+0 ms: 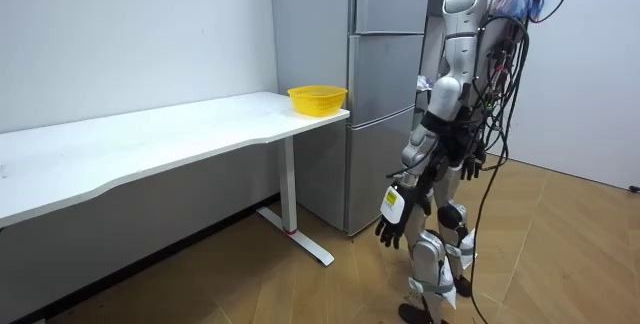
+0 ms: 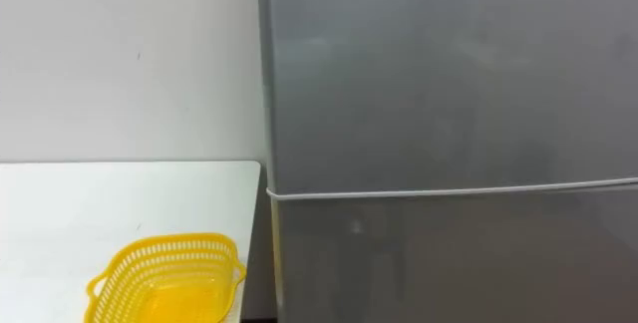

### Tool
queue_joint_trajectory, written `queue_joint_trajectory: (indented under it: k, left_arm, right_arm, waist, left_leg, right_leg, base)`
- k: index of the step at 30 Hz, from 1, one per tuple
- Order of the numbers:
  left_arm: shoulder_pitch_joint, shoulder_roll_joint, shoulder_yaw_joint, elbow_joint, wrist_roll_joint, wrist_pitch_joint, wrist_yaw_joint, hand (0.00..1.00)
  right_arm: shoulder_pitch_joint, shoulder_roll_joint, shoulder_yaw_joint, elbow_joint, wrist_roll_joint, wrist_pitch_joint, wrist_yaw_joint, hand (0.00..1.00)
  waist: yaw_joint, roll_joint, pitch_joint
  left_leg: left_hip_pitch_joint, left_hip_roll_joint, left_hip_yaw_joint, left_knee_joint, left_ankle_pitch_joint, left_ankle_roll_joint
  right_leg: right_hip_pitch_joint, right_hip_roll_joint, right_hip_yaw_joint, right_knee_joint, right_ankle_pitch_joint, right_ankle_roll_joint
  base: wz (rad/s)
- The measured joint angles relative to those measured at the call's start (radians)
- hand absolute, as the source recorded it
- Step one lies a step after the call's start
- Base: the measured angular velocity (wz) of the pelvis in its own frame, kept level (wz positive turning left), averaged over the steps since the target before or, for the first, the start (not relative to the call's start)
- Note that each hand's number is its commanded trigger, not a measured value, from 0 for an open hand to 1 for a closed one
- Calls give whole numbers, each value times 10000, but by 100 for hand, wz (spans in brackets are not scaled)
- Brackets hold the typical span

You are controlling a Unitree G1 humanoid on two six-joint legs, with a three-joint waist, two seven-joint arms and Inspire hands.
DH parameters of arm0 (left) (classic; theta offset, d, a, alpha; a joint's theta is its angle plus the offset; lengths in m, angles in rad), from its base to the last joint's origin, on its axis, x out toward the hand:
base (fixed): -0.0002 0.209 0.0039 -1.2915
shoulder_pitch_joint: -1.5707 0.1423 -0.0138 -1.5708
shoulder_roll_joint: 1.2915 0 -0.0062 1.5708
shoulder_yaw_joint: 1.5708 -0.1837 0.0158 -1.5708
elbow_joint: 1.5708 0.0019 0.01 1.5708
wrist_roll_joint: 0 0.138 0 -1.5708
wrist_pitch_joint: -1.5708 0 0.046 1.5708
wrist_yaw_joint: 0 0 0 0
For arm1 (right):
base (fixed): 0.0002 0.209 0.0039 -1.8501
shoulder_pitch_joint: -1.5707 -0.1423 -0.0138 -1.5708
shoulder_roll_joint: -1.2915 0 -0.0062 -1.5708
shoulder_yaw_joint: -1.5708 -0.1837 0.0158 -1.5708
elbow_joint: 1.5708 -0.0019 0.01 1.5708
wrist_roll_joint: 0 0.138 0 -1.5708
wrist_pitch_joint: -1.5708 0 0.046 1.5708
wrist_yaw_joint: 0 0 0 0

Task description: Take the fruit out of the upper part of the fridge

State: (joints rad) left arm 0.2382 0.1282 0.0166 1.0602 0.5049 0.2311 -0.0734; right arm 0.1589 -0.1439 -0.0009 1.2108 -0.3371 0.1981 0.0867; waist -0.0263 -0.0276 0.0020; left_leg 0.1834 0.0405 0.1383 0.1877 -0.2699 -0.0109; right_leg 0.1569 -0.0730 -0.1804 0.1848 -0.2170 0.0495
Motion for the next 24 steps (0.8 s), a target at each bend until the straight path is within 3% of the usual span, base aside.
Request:
queue_joint_trajectory:
  k: [11,18,24]
  left_arm:
    - [55,21,14,-8,-16,72,53,0]
    - [42,-10,12,20,-68,39,313,0]
    - [-85,-45,61,372,-933,-63,714,0]
  right_arm:
    - [21,-9,403,86,199,167,79,0]
    - [33,-9,487,84,668,206,371,0]
    - [-27,2,591,428,1043,203,359,0]
  waist:
    - [96,-48,-21]
    - [70,86,-49]
    - [62,178,-37]
  left_leg:
    - [-2,-2,-38,21,1,-1]
    - [13,7,-42,11,0,-1]
    - [69,16,-40,19,0,-1]
  right_leg:
    - [11,1,-14,23,1,1]
    - [12,17,4,47,5,-4]
    - [78,8,-3,192,10,-13]
  base:
    - [0]
    - [0]
    - [0]
